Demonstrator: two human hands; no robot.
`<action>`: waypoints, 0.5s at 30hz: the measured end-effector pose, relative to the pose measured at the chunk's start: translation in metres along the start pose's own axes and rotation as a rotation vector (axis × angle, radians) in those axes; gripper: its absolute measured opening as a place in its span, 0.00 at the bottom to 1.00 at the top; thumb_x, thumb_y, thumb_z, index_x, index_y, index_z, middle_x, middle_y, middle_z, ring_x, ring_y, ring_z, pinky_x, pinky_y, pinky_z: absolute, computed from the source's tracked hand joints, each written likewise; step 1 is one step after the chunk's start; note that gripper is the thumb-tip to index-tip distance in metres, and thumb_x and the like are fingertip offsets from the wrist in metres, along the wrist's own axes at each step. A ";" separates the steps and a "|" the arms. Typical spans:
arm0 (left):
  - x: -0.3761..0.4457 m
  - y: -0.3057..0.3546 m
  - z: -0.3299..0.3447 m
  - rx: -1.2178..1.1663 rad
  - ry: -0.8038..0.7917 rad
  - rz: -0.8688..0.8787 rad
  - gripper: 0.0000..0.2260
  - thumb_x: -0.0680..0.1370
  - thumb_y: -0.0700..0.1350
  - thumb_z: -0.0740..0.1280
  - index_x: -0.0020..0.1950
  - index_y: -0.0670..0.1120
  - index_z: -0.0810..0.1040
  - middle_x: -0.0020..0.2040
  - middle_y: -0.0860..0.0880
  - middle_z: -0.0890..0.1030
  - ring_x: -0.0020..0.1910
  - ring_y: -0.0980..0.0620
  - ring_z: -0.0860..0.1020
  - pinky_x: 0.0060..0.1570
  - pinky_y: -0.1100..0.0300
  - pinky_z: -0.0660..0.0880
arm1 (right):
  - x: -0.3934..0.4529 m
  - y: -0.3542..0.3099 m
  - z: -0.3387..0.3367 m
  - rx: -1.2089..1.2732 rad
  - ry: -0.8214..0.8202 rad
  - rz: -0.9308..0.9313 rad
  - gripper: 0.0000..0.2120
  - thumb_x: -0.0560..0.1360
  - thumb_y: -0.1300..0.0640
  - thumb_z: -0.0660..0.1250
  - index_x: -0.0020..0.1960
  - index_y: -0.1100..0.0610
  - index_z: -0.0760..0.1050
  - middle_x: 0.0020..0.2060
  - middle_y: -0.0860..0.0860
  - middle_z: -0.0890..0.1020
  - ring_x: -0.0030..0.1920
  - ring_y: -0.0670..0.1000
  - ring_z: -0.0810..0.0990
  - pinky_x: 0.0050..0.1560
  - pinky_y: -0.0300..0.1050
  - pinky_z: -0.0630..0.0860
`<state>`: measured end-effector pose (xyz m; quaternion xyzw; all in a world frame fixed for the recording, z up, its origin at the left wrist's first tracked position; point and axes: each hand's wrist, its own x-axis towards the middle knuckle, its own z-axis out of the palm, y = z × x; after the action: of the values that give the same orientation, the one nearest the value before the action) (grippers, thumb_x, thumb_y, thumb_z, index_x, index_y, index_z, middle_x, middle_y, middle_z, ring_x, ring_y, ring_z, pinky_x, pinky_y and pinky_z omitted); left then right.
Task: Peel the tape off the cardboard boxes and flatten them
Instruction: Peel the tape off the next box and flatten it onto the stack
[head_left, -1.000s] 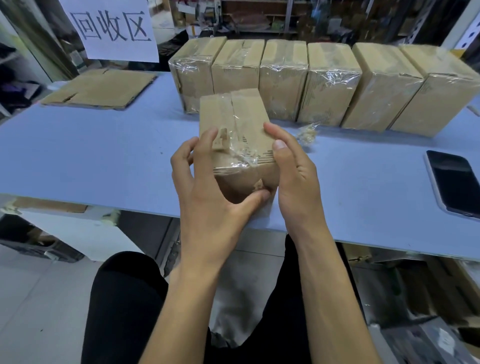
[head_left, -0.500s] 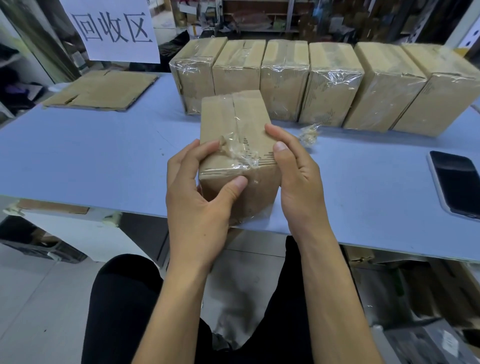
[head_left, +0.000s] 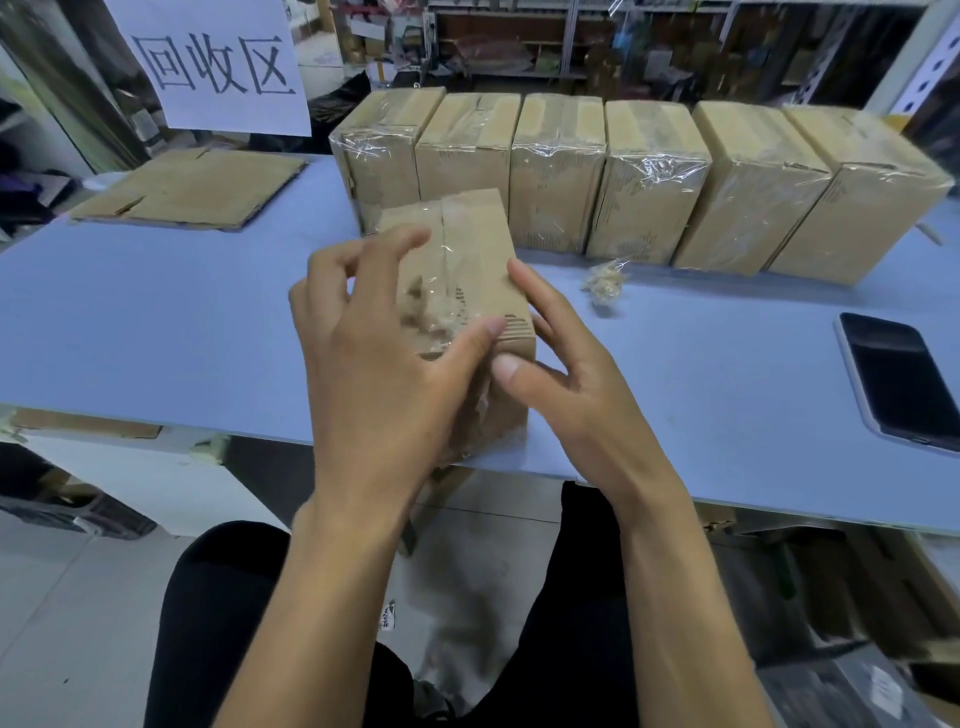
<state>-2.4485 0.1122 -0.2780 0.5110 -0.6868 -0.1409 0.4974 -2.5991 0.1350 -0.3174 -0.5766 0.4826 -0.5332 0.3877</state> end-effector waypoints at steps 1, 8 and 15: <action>0.004 0.001 -0.002 0.043 -0.006 0.036 0.23 0.69 0.53 0.78 0.61 0.53 0.75 0.58 0.52 0.75 0.60 0.51 0.72 0.55 0.75 0.64 | -0.001 -0.001 -0.001 -0.045 -0.014 -0.014 0.32 0.75 0.53 0.68 0.77 0.41 0.65 0.74 0.41 0.69 0.74 0.39 0.67 0.71 0.52 0.71; 0.016 0.001 -0.011 0.138 -0.244 0.015 0.19 0.66 0.57 0.76 0.50 0.52 0.75 0.40 0.61 0.72 0.53 0.51 0.69 0.41 0.70 0.64 | 0.000 -0.009 0.008 -0.165 -0.014 -0.068 0.31 0.70 0.57 0.67 0.72 0.45 0.71 0.78 0.40 0.60 0.77 0.34 0.56 0.75 0.55 0.66; 0.024 -0.003 -0.009 0.230 -0.382 0.254 0.12 0.74 0.55 0.65 0.35 0.50 0.69 0.35 0.57 0.69 0.45 0.48 0.65 0.43 0.56 0.59 | 0.007 -0.004 0.011 0.020 0.082 -0.065 0.23 0.73 0.60 0.58 0.65 0.50 0.78 0.74 0.48 0.70 0.73 0.34 0.64 0.64 0.28 0.67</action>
<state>-2.4386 0.0936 -0.2625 0.4377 -0.8386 -0.0923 0.3109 -2.5883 0.1282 -0.3134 -0.5658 0.4737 -0.5735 0.3558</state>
